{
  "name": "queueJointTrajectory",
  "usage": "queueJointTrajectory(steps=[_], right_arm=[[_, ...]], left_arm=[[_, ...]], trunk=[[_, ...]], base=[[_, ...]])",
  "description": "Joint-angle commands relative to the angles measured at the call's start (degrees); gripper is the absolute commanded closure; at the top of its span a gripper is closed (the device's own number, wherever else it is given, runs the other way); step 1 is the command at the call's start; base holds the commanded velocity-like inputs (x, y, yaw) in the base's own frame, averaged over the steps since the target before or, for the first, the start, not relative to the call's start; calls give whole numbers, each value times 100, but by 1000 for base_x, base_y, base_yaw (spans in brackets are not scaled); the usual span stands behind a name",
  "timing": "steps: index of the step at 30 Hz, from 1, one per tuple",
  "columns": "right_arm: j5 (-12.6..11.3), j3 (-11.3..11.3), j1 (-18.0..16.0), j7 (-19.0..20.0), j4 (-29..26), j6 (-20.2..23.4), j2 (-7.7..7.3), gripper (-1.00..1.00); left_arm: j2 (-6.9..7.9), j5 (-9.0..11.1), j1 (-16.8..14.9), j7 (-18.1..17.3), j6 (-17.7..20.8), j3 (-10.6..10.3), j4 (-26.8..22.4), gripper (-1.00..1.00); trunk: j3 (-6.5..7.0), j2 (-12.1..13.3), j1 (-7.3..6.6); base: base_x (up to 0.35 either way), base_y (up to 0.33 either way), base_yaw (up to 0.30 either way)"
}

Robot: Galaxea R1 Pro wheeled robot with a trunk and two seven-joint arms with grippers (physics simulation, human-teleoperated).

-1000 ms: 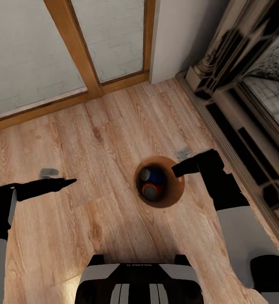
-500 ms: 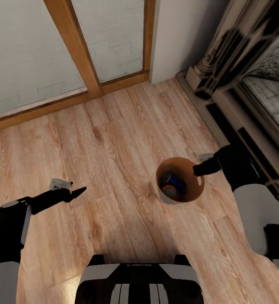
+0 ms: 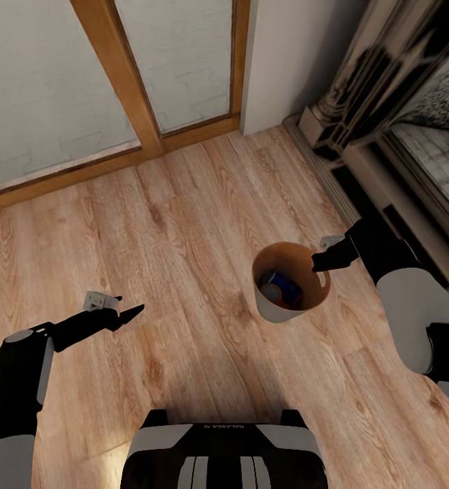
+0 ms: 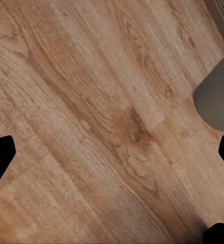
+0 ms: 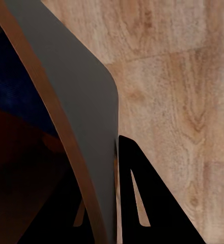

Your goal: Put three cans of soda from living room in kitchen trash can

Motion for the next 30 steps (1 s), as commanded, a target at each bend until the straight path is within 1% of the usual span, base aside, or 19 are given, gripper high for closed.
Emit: queueJointTrajectory(steps=[1, 3, 13, 20, 26, 30], right_arm=[[-106, -9, -7, 43, 6, 63, 2, 100], [-106, -9, -12, 44, 9, 63, 2, 100], [-106, -12, -13, 45, 10, 63, -5, 100], [-106, -8, -10, 37, 6, 63, -19, 100], [-106, 6, -7, 16, 4, 63, 8, 100], [-106, 8, 3, 11, 4, 63, 10, 100]], left_arm=[[-1, 0, 1, -2, 0, 0, 2, -100], [-1, 0, 2, -3, 2, -1, 0, -100], [-2, -72, 3, 28, -4, -3, 11, -100], [-2, -40, 3, 30, 6, -3, 13, -100], [-2, -73, 3, 30, 12, -4, 20, -100], [-2, -55, 3, 30, 12, -2, 29, -100]], trunk=[[0, 0, 0], [0, 0, 0], [-179, -401, 219], [-305, -682, 373], [-413, -923, 505], [-413, -923, 505]], base=[[0, 0, 0], [0, 0, 0], [0, 0, 0], [0, 0, 0], [0, 0, 0], [0, 0, 0]])
